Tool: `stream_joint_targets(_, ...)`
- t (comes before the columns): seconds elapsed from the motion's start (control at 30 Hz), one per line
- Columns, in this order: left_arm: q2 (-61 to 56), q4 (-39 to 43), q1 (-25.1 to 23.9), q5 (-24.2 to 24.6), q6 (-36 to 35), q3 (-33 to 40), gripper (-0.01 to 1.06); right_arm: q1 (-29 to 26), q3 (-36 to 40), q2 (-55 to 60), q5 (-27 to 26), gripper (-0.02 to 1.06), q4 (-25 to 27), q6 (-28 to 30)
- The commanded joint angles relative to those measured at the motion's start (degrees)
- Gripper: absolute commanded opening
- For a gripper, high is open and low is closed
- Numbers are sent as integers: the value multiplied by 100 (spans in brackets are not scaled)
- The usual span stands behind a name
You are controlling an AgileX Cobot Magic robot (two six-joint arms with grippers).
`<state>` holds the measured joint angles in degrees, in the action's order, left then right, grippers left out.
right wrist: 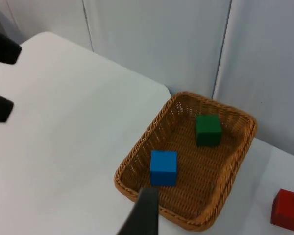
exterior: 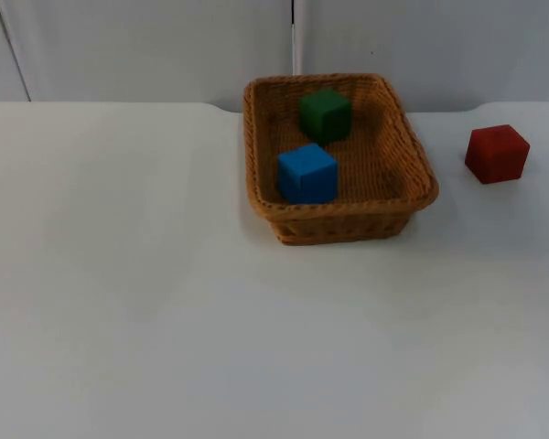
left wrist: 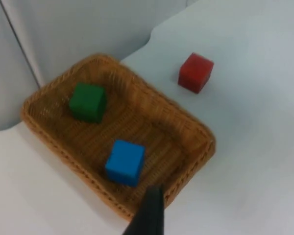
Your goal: Pick up one cube with each hand and place exactly two cubes into the same basket, leaving the remaining cube outside.
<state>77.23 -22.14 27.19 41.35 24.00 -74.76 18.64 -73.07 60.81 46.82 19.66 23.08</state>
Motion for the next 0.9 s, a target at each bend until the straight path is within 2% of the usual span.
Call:
stream_joint_targets(0.0,-156,-148,16,52,37,30,82,-29,179,-238,-118,80,16,29)
stream_joint_targets(0.17,-517,-165,16,445,65,30,82,-29,666,-761,-130,80,16,29)
stream_joint_targets(0.27,-734,-210,16,493,77,71,82,-29,1038,-1155,-143,80,16,-8)
stream_joint_targets(0.4,-1091,-345,16,318,108,439,82,-29,1407,-1556,-174,80,16,-122)
stream_joint_targets(0.53,-1670,-334,16,-216,147,1190,82,-29,1843,-2152,-174,80,16,-173)
stream_joint_targets(0.63,-1974,-407,16,-408,122,1591,82,-29,2047,-2459,-174,80,16,-226)
stream_joint_targets(0.87,-2725,-420,16,-450,110,2470,82,-29,2792,-3297,-190,80,16,-317)
